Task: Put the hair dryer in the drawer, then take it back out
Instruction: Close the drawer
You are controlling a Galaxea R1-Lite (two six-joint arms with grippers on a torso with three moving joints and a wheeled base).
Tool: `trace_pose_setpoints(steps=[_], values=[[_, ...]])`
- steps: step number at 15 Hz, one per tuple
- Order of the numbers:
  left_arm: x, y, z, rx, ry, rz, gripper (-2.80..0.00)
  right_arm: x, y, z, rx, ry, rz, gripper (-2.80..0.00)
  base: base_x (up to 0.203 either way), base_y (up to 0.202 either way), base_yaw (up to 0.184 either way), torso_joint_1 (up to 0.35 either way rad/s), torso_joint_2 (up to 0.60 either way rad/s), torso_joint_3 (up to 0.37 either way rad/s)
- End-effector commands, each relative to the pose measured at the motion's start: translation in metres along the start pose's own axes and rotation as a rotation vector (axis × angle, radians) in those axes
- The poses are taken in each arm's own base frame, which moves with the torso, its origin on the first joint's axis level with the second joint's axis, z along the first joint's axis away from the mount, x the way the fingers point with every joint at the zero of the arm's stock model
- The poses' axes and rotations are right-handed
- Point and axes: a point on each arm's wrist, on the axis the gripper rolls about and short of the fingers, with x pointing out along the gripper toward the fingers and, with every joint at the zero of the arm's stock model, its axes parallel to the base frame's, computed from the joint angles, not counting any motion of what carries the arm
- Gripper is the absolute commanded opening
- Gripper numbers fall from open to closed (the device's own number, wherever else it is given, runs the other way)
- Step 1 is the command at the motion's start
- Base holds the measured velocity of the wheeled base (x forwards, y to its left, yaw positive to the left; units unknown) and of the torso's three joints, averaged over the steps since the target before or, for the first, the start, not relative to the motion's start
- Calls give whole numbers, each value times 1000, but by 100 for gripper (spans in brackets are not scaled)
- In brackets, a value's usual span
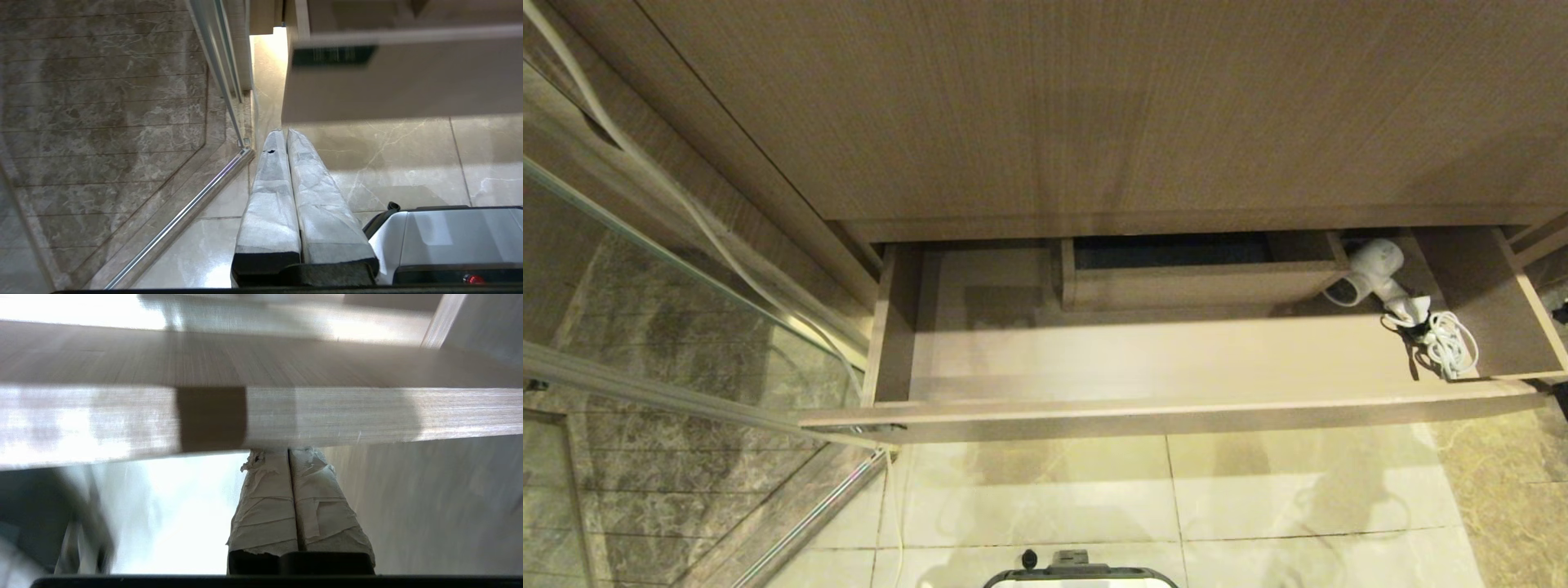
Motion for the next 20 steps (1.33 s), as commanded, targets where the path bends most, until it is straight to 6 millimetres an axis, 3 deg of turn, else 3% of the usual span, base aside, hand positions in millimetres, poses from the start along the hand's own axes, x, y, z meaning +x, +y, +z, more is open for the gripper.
trace_pose_setpoints(steps=[1,4,10,15,17,20], values=[[0,0,0,0,1,0,-280,-1,-7,22,5,-141,-61,-280,0,0,0,0,0,0],[0,0,0,1,1,-1,-280,4,-5,48,25,-284,-87,-280,0,0,0,0,0,0],[0,0,0,0,1,-1,-280,10,0,55,32,-300,-68,-280,0,0,0,0,0,0],[0,0,0,0,1,0,-280,18,9,82,-8,-370,-44,-280,0,0,0,0,0,0],[0,0,0,0,1,-1,-280,11,20,85,-25,-361,-9,-280,0,0,0,0,0,0],[0,0,0,0,1,0,-280,-22,52,103,-101,-387,76,-280,0,0,0,0,0,0]])
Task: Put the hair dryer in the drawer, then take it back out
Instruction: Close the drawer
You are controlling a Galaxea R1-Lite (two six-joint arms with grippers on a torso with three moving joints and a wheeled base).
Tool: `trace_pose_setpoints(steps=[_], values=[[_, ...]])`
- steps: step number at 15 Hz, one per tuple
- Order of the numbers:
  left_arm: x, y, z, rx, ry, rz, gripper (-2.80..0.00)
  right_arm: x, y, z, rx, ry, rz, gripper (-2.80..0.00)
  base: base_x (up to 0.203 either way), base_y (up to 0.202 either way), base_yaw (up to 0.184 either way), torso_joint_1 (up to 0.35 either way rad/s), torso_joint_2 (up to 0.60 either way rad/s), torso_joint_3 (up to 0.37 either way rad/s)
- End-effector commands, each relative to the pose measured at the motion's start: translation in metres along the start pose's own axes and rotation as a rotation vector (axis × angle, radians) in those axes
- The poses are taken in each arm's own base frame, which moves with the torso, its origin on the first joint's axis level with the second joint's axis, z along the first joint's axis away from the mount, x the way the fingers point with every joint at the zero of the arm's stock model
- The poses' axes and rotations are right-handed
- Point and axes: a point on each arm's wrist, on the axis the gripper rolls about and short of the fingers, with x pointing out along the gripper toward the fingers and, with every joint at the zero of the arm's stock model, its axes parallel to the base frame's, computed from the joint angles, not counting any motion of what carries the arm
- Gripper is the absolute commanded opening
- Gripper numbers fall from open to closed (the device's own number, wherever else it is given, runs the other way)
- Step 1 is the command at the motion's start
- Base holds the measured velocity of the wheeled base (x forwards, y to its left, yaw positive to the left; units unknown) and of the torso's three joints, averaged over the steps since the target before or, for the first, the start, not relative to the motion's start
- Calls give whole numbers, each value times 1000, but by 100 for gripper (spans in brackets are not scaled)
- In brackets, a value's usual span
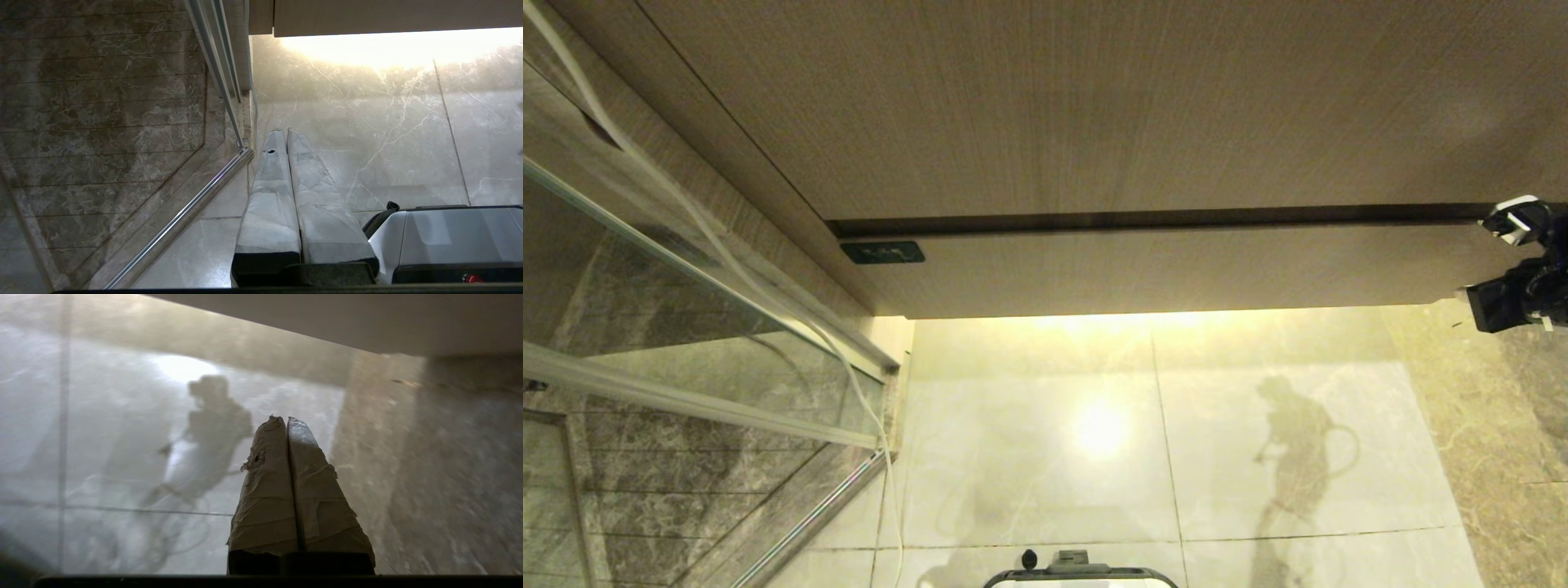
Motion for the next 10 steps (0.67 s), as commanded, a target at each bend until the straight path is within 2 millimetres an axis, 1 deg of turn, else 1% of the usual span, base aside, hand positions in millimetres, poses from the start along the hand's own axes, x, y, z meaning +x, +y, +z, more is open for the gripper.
trace_pose_setpoints(steps=[1,4,5,6,7,8,10], values=[[0,0,0,1,1,-1,-280,-29,22,28,-92,-60,46,-280,0,0,0,0,0,0],[0,0,0,0,1,1,-280,-61,35,38,-400,-65,84,-280,0,0,0,0,0,0],[0,0,0,0,1,-1,-280,-68,39,38,-467,-61,111,-280,0,0,0,0,0,0],[0,0,0,1,1,0,-280,-76,51,40,-563,-80,194,-280,0,0,0,0,0,0],[0,0,0,0,1,1,-280,-80,64,41,-584,-123,316,-280,0,0,0,0,0,0],[0,0,0,0,1,-1,-280,-83,72,43,-596,-147,379,-280,0,0,0,0,0,0],[0,0,0,0,2,0,-280,-82,81,53,-746,-209,403,-280,0,0,0,0,0,0]])
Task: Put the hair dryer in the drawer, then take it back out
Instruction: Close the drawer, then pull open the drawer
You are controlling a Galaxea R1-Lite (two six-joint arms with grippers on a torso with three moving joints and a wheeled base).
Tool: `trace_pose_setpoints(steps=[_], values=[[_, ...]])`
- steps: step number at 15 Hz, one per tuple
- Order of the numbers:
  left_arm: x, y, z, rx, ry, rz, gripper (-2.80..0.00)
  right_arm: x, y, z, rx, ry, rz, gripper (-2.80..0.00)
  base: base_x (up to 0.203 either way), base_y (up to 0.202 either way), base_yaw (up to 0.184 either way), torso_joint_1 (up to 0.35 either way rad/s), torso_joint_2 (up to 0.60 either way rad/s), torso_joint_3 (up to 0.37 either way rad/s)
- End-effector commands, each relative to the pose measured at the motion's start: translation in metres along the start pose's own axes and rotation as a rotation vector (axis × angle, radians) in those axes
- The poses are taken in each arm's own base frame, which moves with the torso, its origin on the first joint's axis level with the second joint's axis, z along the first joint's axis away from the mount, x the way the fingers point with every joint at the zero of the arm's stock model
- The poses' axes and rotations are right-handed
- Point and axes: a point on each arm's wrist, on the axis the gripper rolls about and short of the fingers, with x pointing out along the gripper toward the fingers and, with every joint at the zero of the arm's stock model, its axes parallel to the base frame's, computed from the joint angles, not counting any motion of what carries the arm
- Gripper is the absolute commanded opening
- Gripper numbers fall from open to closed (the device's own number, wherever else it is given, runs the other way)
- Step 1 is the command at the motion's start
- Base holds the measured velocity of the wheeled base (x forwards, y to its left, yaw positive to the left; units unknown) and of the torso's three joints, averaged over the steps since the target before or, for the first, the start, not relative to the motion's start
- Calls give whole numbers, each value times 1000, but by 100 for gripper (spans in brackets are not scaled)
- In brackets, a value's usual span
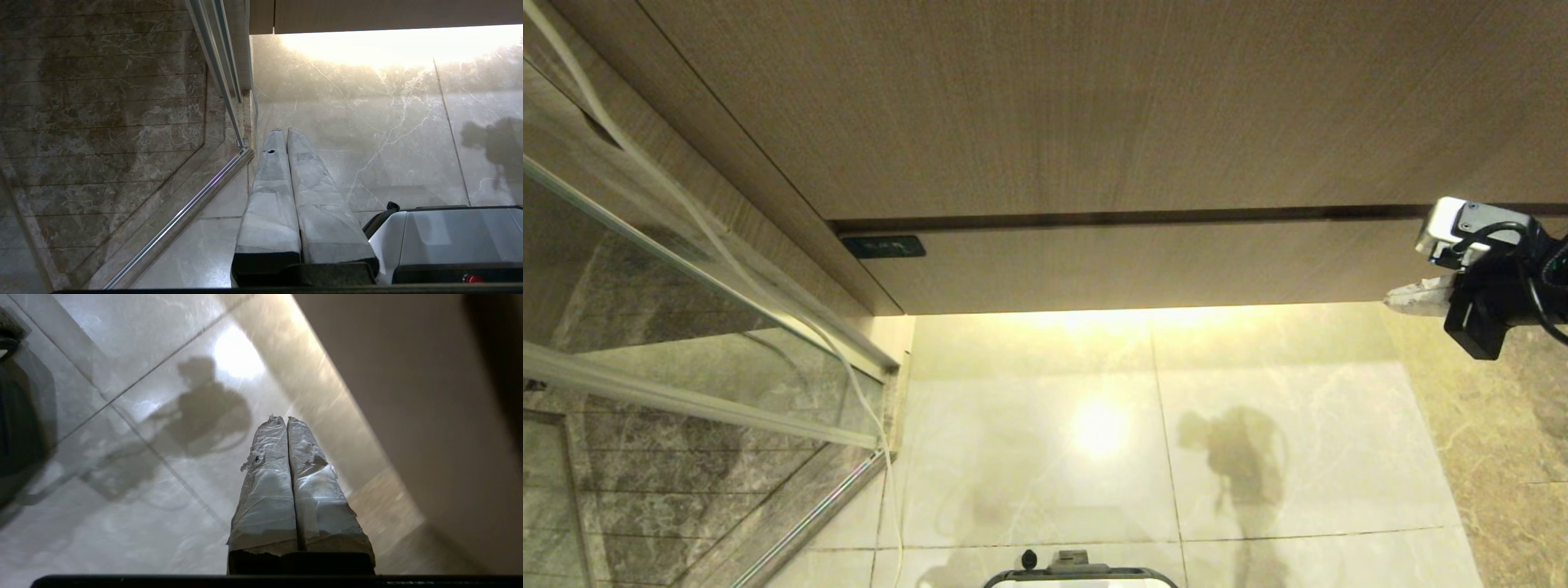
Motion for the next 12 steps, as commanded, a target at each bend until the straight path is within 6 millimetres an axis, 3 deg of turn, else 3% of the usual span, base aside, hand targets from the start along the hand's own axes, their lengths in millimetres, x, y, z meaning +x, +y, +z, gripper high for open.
trace_pose_setpoints(steps=[1,5,10,12], values=[[0,0,0,1,1,0,-280,1,3,15,-186,-49,19,-280,0,0,0,0,0,0],[0,0,0,0,1,1,-280,23,9,24,-485,-108,94,-280,0,0,0,0,0,0],[0,0,0,0,0,0,-280,65,13,37,-606,-262,209,-280,0,0,0,0,0,0],[0,0,0,0,-1,0,-280,81,3,42,-626,-279,176,-280,0,0,0,0,0,0]])
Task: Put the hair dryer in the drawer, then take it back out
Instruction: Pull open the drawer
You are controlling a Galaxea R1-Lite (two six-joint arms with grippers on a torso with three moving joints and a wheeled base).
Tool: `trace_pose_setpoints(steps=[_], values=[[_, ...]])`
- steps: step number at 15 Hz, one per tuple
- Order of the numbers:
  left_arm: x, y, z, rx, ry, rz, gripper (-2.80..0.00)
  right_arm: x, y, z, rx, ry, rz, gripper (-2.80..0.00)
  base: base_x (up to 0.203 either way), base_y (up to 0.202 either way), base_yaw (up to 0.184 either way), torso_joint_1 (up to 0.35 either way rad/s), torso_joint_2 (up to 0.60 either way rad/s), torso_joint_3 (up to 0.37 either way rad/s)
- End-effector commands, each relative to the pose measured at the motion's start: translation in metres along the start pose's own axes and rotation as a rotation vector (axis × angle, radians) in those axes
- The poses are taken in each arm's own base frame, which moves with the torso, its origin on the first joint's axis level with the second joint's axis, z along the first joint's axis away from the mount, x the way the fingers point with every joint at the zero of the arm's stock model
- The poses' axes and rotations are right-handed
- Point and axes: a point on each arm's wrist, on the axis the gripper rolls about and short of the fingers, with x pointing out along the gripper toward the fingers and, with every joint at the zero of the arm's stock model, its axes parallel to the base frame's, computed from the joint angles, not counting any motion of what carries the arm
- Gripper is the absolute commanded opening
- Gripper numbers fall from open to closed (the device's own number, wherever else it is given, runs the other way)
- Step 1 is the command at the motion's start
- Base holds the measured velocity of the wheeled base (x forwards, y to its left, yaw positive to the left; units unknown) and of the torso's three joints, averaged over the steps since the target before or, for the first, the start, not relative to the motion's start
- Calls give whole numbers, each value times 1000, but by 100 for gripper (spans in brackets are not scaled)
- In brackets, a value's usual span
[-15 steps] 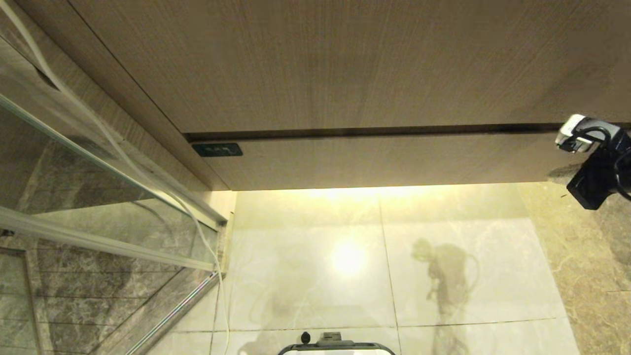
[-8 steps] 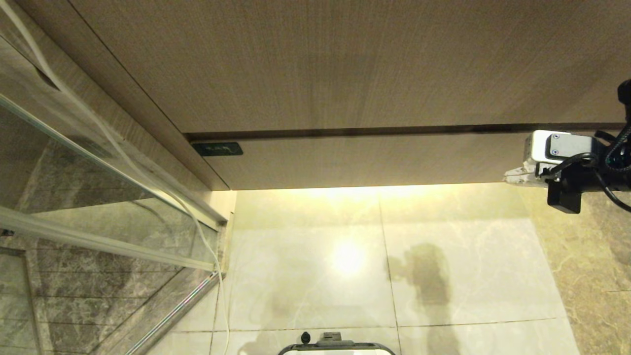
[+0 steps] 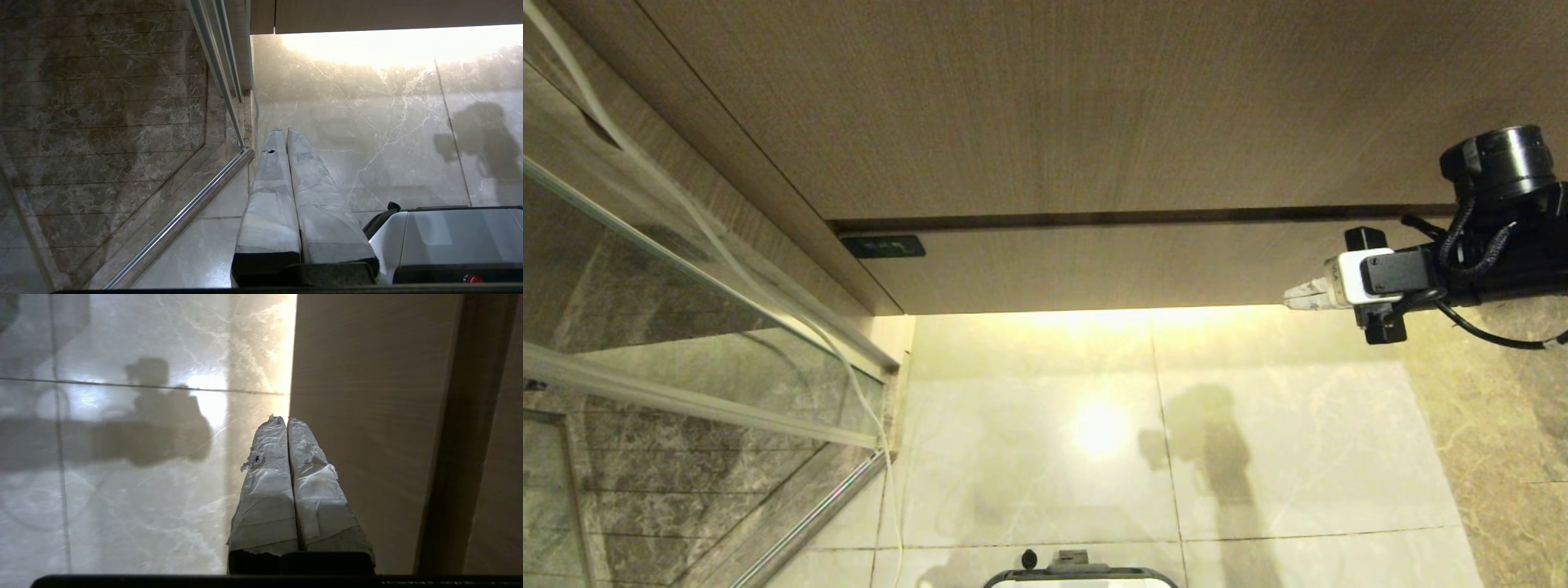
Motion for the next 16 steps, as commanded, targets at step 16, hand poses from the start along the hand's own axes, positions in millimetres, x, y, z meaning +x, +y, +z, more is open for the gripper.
trace_pose_setpoints(steps=[16], values=[[0,0,0,0,1,0,-280,2,-4,5,90,82,-22,-280,0,0,0,0,0,0]])
